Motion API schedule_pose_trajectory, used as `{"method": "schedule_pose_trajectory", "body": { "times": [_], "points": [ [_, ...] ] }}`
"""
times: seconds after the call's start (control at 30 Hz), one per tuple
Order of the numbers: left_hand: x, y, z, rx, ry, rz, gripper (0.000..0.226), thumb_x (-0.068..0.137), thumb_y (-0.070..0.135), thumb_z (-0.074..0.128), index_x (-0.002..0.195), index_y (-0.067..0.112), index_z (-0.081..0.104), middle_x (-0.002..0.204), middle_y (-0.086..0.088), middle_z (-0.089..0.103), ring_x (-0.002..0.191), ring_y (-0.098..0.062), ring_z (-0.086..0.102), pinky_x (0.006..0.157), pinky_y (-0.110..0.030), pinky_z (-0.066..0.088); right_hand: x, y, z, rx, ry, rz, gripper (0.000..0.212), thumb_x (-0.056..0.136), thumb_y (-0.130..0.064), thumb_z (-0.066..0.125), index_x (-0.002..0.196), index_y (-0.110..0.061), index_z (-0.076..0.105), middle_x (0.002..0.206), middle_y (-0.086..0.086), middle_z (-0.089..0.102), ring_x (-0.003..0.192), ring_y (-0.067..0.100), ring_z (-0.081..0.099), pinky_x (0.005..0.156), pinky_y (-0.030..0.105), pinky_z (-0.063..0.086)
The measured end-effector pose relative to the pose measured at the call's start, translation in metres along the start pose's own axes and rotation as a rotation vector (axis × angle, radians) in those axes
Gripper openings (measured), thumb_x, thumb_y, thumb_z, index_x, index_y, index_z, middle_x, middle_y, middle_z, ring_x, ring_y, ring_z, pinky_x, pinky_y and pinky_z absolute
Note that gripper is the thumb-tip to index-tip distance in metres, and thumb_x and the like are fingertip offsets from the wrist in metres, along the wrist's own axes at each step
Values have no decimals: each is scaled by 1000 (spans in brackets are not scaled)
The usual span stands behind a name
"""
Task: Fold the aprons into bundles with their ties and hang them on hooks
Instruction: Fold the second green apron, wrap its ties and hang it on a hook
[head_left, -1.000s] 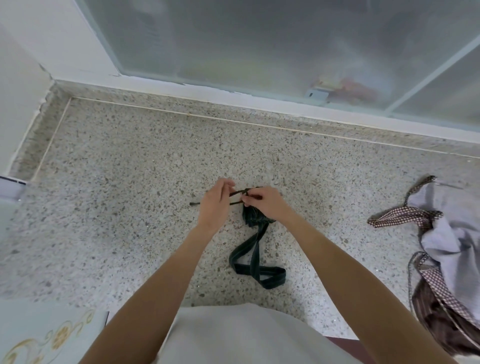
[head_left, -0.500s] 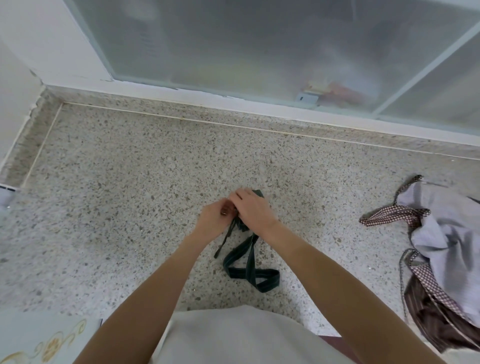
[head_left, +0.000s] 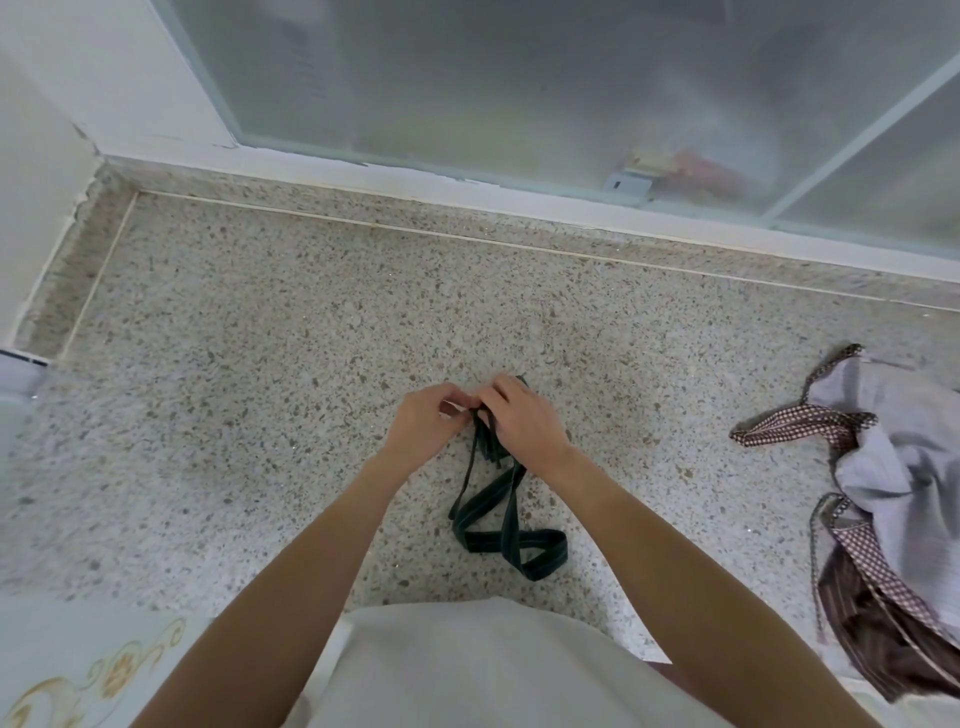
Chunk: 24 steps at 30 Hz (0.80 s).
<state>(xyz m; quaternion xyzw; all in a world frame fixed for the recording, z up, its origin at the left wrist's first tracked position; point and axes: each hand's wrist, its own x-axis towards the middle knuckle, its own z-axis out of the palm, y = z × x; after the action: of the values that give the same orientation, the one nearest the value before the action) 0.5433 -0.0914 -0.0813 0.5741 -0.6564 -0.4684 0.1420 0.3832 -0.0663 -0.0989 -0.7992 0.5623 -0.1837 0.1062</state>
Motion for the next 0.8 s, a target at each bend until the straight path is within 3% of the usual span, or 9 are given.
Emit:
{"method": "schedule_pose_trajectory", "body": {
  "times": [0.07, 0.13, 0.23, 0.3, 0.37, 0.43, 0.6, 0.7, 0.8],
  "points": [
    [2, 10, -1, 310, -68, 13, 18, 86, 21, 59, 95, 7, 65, 95, -6, 63, 87, -19, 58, 71, -24, 39, -2, -1, 3, 58, -10, -4, 20, 86, -19, 46, 89, -14, 66, 83, 3, 60, 75, 19, 59, 39, 30, 46],
    [3, 19, -1, 452, -85, -1, 24, 90, 25, 49, 87, 3, 59, 87, -9, 59, 84, -25, 56, 65, -30, 38, -2, -5, 5, 188, 19, 87, 12, 83, -11, 58, 89, -14, 67, 86, 2, 63, 79, 21, 59, 51, 32, 49],
    [3, 22, 0, 234, -80, -228, 22, 93, 27, 43, 82, 9, 51, 73, -2, 53, 67, -16, 49, 53, -27, 31, -6, -15, 8, 376, 122, 265, 8, 78, -4, 68, 83, -10, 70, 85, 2, 66, 78, 22, 59, 62, 33, 49],
    [0, 21, 1, 12, -86, -347, 15, 91, 23, 45, 89, 11, 54, 78, -1, 55, 68, -14, 48, 57, -26, 34, -9, -20, 9, 407, 160, 317, 8, 78, -4, 70, 82, -11, 71, 84, 1, 67, 78, 18, 58, 65, 27, 46],
    [-3, 17, 2, -212, -34, -402, 7, 89, 16, 49, 92, 15, 56, 85, -2, 58, 69, -13, 49, 59, -24, 38, -9, -22, 10, 413, 158, 351, 9, 78, -4, 70, 83, -12, 72, 84, 0, 67, 80, 15, 56, 67, 24, 44],
    [-7, 13, 0, -259, 19, -355, 8, 90, 13, 52, 93, 18, 58, 86, -1, 61, 65, -11, 50, 54, -19, 39, -9, -23, 10, 418, 146, 346, 9, 78, -5, 70, 84, -12, 73, 85, 0, 68, 81, 13, 56, 68, 22, 44],
    [-14, -4, -9, 596, 12, 143, 21, 93, 17, 47, 110, 10, 57, 100, -10, 59, 97, -25, 53, 75, -29, 40, -9, -21, 10, 475, 109, 345, 10, 82, -5, 66, 88, -11, 72, 88, 2, 68, 84, 15, 59, 74, 22, 47],
    [-18, 2, -11, 848, -107, 90, 24, 91, 24, 48, 107, 8, 55, 101, -8, 58, 100, -23, 51, 72, -29, 40, -8, -24, 11, 492, 66, 328, 11, 82, -3, 64, 87, -11, 70, 86, 2, 67, 82, 15, 60, 73, 25, 49],
    [-16, 6, -13, 743, -135, 17, 26, 91, 28, 46, 100, 8, 59, 94, -7, 56, 94, -23, 53, 68, -29, 39, -7, -27, 11, 511, 78, 353, 12, 80, -1, 65, 86, -10, 70, 85, 2, 66, 81, 13, 59, 72, 20, 48]
  ]
}}
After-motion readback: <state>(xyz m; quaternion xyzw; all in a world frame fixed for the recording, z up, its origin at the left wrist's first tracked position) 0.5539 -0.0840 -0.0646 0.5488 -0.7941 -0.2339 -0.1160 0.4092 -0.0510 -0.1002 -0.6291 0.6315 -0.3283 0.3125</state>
